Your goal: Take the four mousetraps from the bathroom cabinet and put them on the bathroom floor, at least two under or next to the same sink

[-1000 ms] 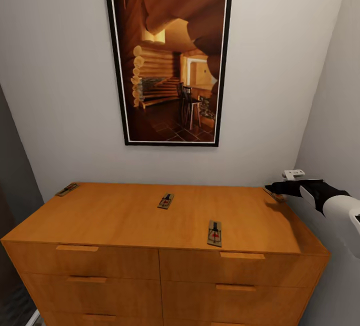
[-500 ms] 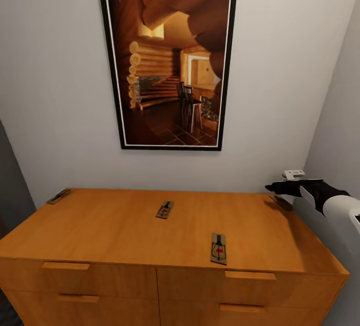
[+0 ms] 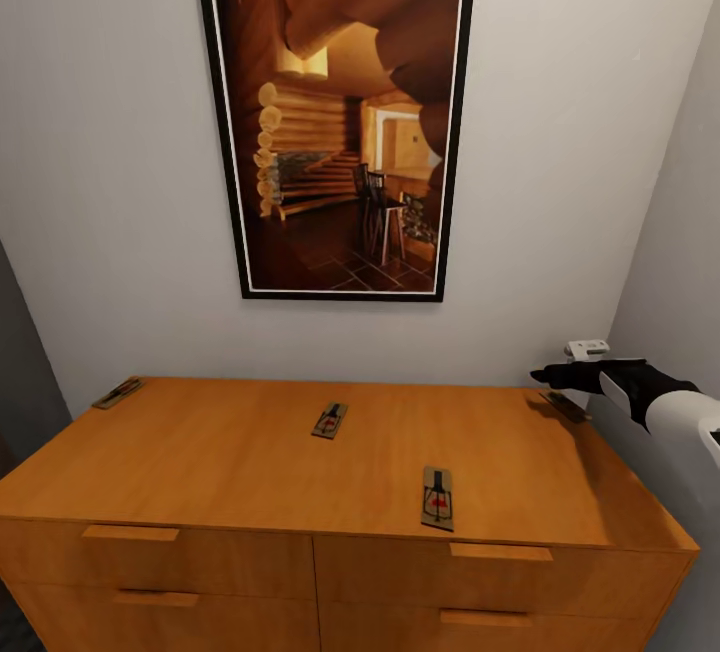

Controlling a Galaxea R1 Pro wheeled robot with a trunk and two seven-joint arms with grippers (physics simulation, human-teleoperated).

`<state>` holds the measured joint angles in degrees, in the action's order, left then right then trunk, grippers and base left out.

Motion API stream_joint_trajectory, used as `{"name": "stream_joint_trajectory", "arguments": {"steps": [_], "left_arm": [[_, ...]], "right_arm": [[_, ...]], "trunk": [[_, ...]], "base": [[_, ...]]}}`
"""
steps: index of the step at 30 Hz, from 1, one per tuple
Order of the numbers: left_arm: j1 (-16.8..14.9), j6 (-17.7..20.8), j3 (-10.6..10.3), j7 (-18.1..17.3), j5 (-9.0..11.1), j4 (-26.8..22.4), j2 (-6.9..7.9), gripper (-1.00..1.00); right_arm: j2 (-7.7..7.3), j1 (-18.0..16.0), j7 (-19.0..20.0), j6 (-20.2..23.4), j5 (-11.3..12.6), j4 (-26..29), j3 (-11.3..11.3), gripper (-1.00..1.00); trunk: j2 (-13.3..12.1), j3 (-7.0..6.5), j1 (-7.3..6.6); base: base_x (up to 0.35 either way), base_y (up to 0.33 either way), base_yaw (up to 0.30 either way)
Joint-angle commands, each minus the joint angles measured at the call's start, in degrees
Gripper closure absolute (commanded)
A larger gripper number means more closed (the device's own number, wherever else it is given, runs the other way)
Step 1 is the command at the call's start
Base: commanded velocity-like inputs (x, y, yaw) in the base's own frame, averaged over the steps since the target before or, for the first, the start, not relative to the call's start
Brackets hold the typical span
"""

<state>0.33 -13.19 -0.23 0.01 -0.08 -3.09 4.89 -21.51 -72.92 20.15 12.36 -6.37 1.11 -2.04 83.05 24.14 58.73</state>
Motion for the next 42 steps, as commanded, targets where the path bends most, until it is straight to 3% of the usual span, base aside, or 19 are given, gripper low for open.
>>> {"name": "stream_joint_trajectory", "arguments": {"steps": [1,30,42], "left_arm": [[0.02,-0.08,-0.03,0.02,-0.01,0.29,0.01,-1.00],[0.02,-0.08,-0.04,0.06,-0.10,3.29,0.03,-1.00],[0.02,-0.08,-0.04,0.05,-0.10,3.29,0.03,-1.00]], "right_arm": [[-0.02,0.03,0.26,0.21,-0.48,0.12,-0.15,-1.00],[-0.56,1.81,0.24,0.21,-0.48,0.12,-0.09,-1.00],[-1.72,2.88,0.28,0.21,-0.48,0.12,-0.11,-1.00]], "trunk": [[0.03,0.05,0.00],[0.03,0.05,0.00],[0.03,0.05,0.00]], "base": [[0.000,0.000,0.000],[0.000,0.000,0.000],[0.000,0.000,0.000]]}}
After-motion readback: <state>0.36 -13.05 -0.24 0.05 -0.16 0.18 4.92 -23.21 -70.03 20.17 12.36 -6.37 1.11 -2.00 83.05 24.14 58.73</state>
